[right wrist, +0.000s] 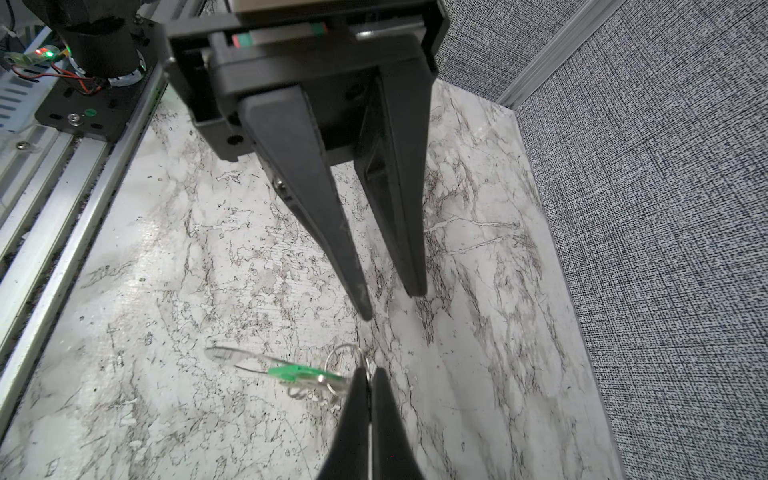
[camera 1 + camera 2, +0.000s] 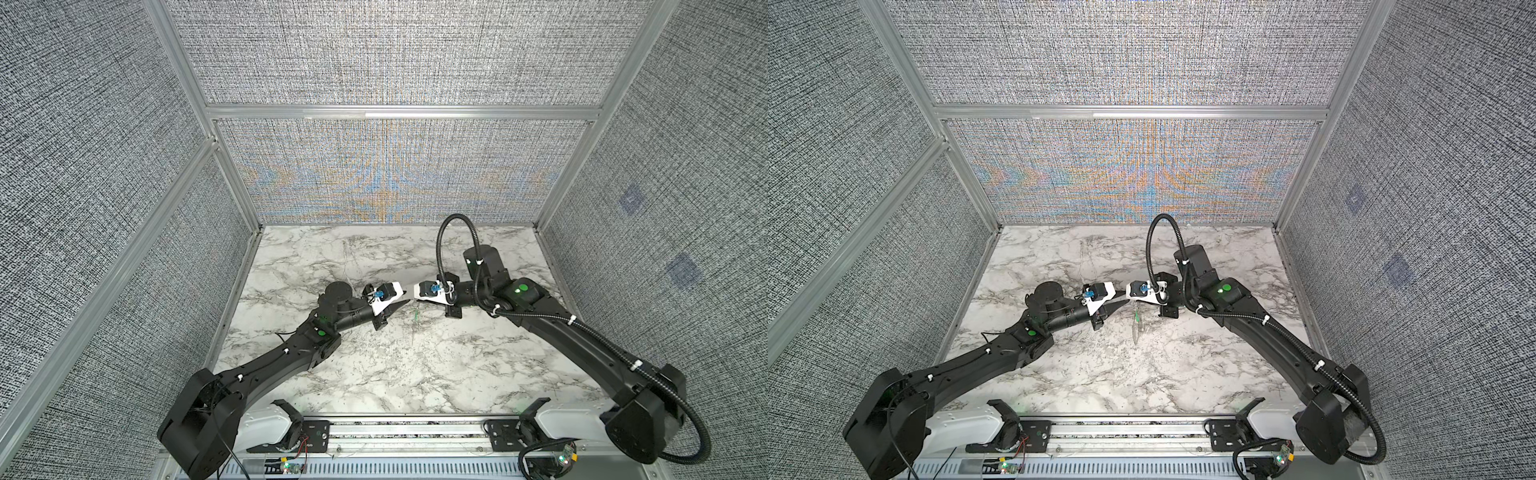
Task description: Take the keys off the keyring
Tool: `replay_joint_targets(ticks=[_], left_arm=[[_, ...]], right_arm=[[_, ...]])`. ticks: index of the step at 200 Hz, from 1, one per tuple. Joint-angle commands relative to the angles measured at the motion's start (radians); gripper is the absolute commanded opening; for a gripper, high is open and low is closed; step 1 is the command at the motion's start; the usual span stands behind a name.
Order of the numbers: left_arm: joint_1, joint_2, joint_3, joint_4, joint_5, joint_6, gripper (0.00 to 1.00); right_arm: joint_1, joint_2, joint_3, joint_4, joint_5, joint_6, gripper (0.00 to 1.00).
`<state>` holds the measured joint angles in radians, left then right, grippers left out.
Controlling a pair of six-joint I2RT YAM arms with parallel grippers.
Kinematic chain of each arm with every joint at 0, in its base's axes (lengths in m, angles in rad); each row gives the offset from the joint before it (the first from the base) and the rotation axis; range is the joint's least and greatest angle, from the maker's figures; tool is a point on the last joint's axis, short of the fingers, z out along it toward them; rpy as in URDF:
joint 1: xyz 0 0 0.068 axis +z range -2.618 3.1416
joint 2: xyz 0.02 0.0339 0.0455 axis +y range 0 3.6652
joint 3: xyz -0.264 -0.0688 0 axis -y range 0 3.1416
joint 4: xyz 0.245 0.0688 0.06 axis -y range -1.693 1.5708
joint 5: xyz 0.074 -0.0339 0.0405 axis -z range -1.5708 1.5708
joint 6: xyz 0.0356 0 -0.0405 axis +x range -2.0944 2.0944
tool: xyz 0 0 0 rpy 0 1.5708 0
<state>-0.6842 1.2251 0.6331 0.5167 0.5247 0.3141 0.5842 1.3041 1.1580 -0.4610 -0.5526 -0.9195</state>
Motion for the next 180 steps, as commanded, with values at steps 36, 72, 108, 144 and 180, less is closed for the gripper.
replay_joint_targets(ticks=[36,72,108,144,180], left_arm=[[-0.028,0.014,0.063,-0.123,0.005,0.109,0.23],[-0.032,0.023,0.073,-0.132,-0.006,0.111,0.2],[-0.038,0.03,0.08,-0.138,-0.009,0.112,0.19],[-0.043,0.031,0.08,-0.129,-0.002,0.113,0.15],[-0.043,0.029,0.077,-0.106,0.024,0.097,0.09]], right_arm=[[0.0,0.011,0.026,-0.023,-0.035,0.004,0.0],[-0.001,0.012,0.028,-0.029,-0.043,0.004,0.0],[0.0,0.015,0.031,-0.031,-0.062,0.006,0.0],[-0.001,0.022,0.034,-0.03,-0.067,0.004,0.0],[-0.001,0.024,0.034,-0.029,-0.066,-0.001,0.0]])
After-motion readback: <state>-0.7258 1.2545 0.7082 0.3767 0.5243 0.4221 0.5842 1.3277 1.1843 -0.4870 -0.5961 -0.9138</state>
